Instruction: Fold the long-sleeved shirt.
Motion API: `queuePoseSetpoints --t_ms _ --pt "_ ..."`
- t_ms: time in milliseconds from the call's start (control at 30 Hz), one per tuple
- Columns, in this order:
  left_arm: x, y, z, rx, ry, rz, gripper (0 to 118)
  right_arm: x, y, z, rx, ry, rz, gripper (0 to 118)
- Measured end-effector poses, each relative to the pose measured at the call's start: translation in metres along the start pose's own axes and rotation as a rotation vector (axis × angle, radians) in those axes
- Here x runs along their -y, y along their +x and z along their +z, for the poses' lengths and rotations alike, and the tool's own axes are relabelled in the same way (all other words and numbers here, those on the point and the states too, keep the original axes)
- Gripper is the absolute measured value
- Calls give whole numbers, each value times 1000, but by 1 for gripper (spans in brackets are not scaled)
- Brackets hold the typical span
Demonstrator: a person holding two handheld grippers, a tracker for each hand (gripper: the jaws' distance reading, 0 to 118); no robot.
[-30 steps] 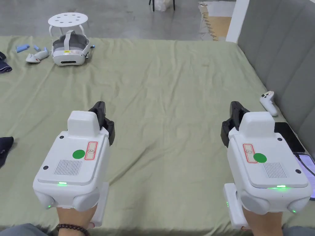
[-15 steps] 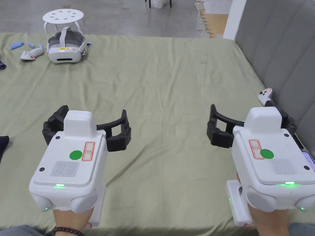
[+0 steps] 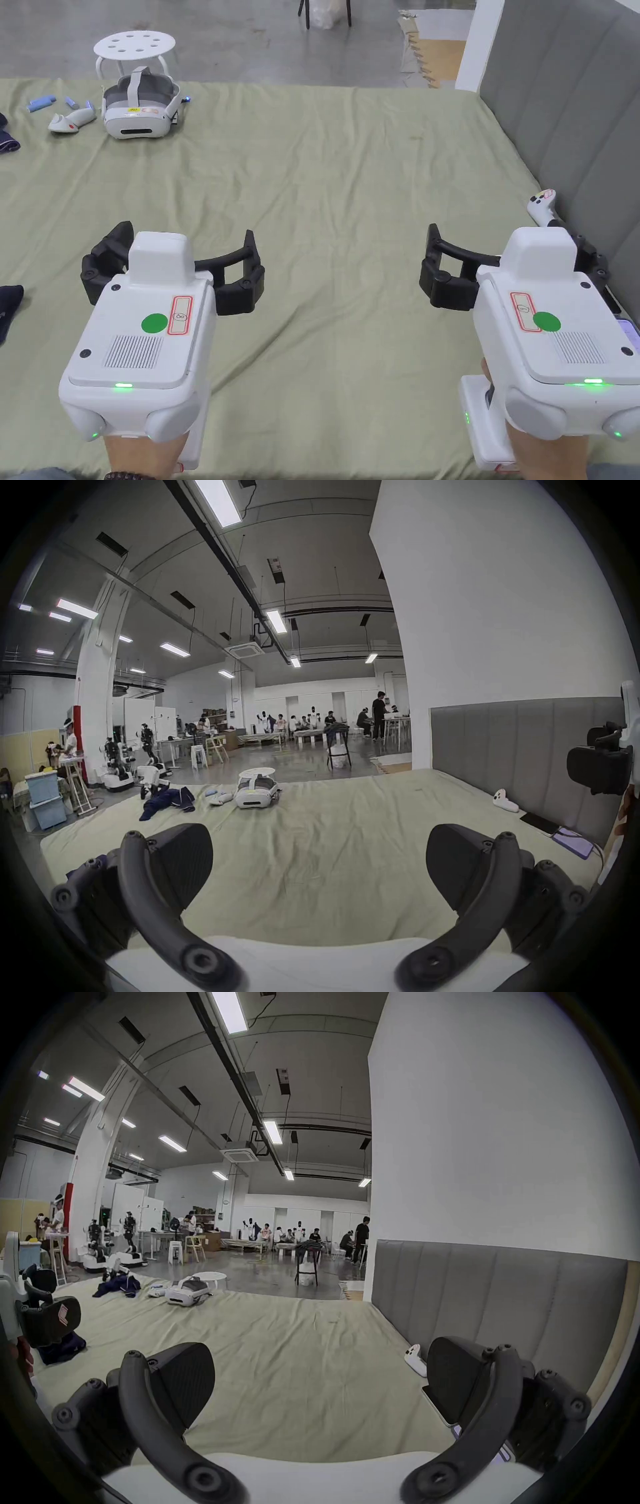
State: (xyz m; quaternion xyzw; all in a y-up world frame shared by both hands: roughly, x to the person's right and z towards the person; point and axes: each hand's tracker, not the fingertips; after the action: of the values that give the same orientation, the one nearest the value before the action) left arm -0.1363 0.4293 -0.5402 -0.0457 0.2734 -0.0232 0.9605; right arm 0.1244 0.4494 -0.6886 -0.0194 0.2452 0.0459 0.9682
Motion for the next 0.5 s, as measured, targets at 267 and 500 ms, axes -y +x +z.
queuePoseSetpoints --t_ms 267,500 --pt "-2 0 1 9 -2 5 111 -2 1 3 -27 19 -8 118" --pt "-5 1 1 29 1 44 111 -1 2 4 -21 21 -8 118"
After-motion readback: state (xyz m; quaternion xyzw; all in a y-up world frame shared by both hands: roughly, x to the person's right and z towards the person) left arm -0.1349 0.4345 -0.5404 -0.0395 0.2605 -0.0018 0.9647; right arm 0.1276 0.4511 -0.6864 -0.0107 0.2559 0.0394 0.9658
